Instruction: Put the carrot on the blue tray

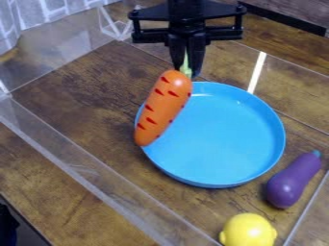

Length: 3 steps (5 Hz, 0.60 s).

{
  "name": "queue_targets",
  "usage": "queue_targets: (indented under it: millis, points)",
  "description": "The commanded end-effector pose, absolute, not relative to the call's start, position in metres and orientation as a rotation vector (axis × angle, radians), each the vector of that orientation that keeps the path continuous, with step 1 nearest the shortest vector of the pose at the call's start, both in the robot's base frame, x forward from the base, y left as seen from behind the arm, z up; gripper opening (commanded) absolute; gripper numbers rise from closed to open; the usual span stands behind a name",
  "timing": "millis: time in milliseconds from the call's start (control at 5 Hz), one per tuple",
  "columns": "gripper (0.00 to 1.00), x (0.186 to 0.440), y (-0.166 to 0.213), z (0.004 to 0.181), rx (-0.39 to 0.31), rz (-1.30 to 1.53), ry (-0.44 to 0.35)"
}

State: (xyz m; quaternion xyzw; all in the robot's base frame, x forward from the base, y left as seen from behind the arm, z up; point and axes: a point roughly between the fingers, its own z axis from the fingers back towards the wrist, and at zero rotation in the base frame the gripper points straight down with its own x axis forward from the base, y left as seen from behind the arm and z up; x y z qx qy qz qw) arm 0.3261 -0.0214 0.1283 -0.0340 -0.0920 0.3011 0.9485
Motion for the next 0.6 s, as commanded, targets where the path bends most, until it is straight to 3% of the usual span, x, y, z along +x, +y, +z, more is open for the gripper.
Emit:
queue_targets:
  millis: [0,400]
  points:
    - [0.00,0.3378,-0.0117,0.1442,-0.066,0.663,-0.247]
    - [0.00,0.3384,-0.0093,0.1507,-0.039,0.732,-0.243]
